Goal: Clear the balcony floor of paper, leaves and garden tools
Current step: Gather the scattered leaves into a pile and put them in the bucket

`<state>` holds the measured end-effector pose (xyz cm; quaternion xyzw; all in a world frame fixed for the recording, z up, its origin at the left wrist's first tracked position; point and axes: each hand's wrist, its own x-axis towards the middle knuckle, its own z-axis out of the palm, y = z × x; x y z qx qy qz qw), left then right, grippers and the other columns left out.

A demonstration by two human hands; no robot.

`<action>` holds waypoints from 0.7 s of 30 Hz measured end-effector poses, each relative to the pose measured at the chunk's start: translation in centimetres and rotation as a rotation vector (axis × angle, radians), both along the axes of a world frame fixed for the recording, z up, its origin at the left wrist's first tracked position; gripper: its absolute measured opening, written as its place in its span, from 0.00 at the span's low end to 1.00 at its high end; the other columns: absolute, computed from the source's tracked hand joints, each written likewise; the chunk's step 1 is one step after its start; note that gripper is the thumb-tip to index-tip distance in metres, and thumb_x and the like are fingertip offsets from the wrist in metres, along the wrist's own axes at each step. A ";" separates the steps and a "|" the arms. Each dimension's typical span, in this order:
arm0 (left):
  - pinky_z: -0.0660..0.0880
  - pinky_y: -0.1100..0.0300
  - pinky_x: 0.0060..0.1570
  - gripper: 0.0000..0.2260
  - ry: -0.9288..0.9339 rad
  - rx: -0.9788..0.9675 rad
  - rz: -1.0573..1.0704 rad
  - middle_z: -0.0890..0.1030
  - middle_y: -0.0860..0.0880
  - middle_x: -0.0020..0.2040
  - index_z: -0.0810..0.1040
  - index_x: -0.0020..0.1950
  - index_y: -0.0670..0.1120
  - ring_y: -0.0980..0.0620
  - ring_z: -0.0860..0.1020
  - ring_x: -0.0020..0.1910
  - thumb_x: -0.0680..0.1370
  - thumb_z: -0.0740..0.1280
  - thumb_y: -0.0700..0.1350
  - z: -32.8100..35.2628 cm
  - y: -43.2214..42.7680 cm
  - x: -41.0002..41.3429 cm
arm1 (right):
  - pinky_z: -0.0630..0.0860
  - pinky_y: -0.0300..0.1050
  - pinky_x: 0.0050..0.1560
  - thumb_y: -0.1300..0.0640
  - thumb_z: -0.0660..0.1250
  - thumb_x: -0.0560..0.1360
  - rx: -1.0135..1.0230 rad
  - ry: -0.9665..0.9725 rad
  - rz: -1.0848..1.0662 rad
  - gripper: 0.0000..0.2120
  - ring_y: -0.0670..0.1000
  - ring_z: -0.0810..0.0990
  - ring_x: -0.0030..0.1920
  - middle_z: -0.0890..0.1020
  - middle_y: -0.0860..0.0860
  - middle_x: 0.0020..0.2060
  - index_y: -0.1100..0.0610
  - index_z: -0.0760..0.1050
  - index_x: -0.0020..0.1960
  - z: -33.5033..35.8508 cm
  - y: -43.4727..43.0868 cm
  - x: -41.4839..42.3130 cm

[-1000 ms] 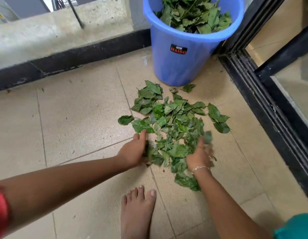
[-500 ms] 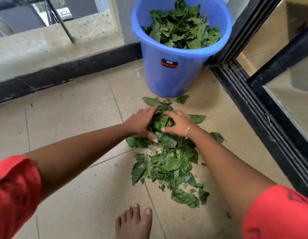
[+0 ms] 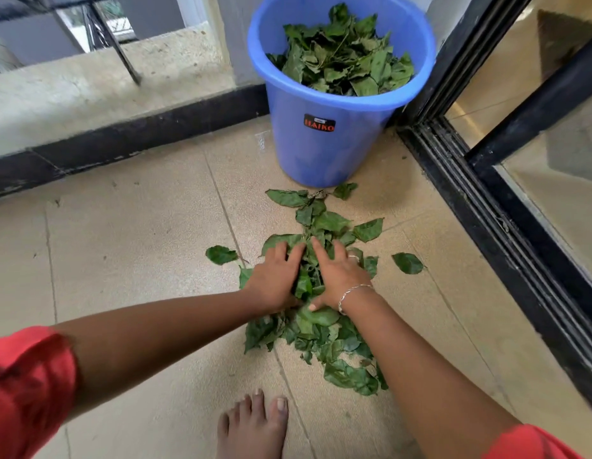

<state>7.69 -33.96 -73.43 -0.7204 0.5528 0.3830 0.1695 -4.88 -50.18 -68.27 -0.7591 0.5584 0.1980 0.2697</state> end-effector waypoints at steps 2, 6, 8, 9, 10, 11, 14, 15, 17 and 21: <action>0.74 0.45 0.55 0.31 0.132 -0.133 0.208 0.81 0.43 0.56 0.82 0.56 0.52 0.44 0.80 0.55 0.75 0.46 0.66 -1.8 2.7 0.0 | 0.70 0.56 0.61 0.49 0.77 0.64 -0.025 -0.073 -0.073 0.50 0.63 0.63 0.67 0.55 0.58 0.71 0.45 0.47 0.74 -0.1 -0.4 0.1; 0.72 0.57 0.52 0.15 0.260 -0.189 0.240 0.79 0.41 0.54 0.77 0.58 0.42 0.41 0.78 0.55 0.79 0.60 0.50 5.0 -10.7 1.5 | 0.70 0.53 0.62 0.54 0.77 0.64 0.103 -0.252 -0.201 0.50 0.61 0.67 0.65 0.59 0.58 0.67 0.43 0.48 0.74 0.2 -1.2 0.0; 0.67 0.61 0.47 0.17 0.419 -0.315 0.030 0.76 0.43 0.54 0.72 0.60 0.42 0.46 0.75 0.55 0.72 0.68 0.35 6.8 -14.5 2.3 | 0.69 0.47 0.60 0.57 0.77 0.65 0.158 -0.332 -0.229 0.43 0.58 0.69 0.63 0.63 0.57 0.64 0.45 0.56 0.72 0.9 -1.4 -0.2; 0.67 0.62 0.44 0.17 0.511 -0.310 0.032 0.76 0.46 0.52 0.72 0.58 0.43 0.48 0.75 0.52 0.71 0.68 0.33 7.2 -14.6 2.2 | 0.68 0.44 0.58 0.59 0.76 0.65 0.175 -0.364 -0.232 0.39 0.57 0.70 0.62 0.65 0.57 0.63 0.47 0.60 0.70 1.4 -1.6 -0.5; 0.67 0.63 0.41 0.17 0.544 -0.322 0.049 0.76 0.48 0.49 0.72 0.57 0.44 0.50 0.75 0.48 0.71 0.68 0.32 7.5 -14.9 2.4 | 0.68 0.43 0.57 0.60 0.75 0.66 0.182 -0.397 -0.233 0.35 0.55 0.70 0.60 0.68 0.55 0.61 0.49 0.64 0.68 2.1 -1.7 -0.9; 0.68 0.65 0.38 0.17 0.569 -0.346 0.099 0.77 0.50 0.46 0.72 0.55 0.46 0.52 0.75 0.45 0.70 0.69 0.32 7.9 -13.9 2.1 | 0.69 0.43 0.56 0.61 0.75 0.66 0.185 -0.432 -0.240 0.31 0.54 0.71 0.58 0.69 0.53 0.60 0.51 0.66 0.65 2.9 -1.9 -1.3; 0.72 0.62 0.41 0.18 0.712 -0.352 0.147 0.77 0.54 0.42 0.71 0.50 0.52 0.53 0.76 0.42 0.69 0.72 0.33 9.1 -13.7 1.9 | 0.73 0.46 0.55 0.66 0.73 0.66 0.213 -0.528 -0.295 0.22 0.53 0.73 0.55 0.71 0.51 0.57 0.53 0.72 0.56 5.8 -2.6 -2.7; 0.74 0.59 0.41 0.19 0.747 -0.357 0.189 0.77 0.53 0.41 0.70 0.48 0.53 0.52 0.77 0.41 0.69 0.72 0.33 9.8 -14.2 2.0 | 0.75 0.50 0.55 0.67 0.73 0.66 0.234 -0.555 -0.323 0.19 0.55 0.76 0.53 0.72 0.52 0.57 0.52 0.73 0.52 6.8 -2.8 -3.2; 0.75 0.58 0.34 0.19 0.826 -0.364 0.259 0.77 0.52 0.39 0.70 0.47 0.53 0.52 0.77 0.35 0.70 0.71 0.32 11.2 -14.6 2.1 | 0.79 0.57 0.49 0.69 0.72 0.66 0.284 -0.595 -0.378 0.18 0.60 0.80 0.48 0.76 0.56 0.54 0.50 0.74 0.46 8.6 -3.2 -4.0; 0.73 0.65 0.23 0.18 0.925 -0.355 0.338 0.77 0.51 0.37 0.71 0.46 0.50 0.60 0.77 0.28 0.72 0.68 0.28 13.7 -14.5 2.0 | 0.74 0.38 0.25 0.72 0.69 0.68 0.377 -0.640 -0.476 0.17 0.50 0.80 0.29 0.79 0.56 0.42 0.53 0.73 0.48 11.8 -4.1 -5.6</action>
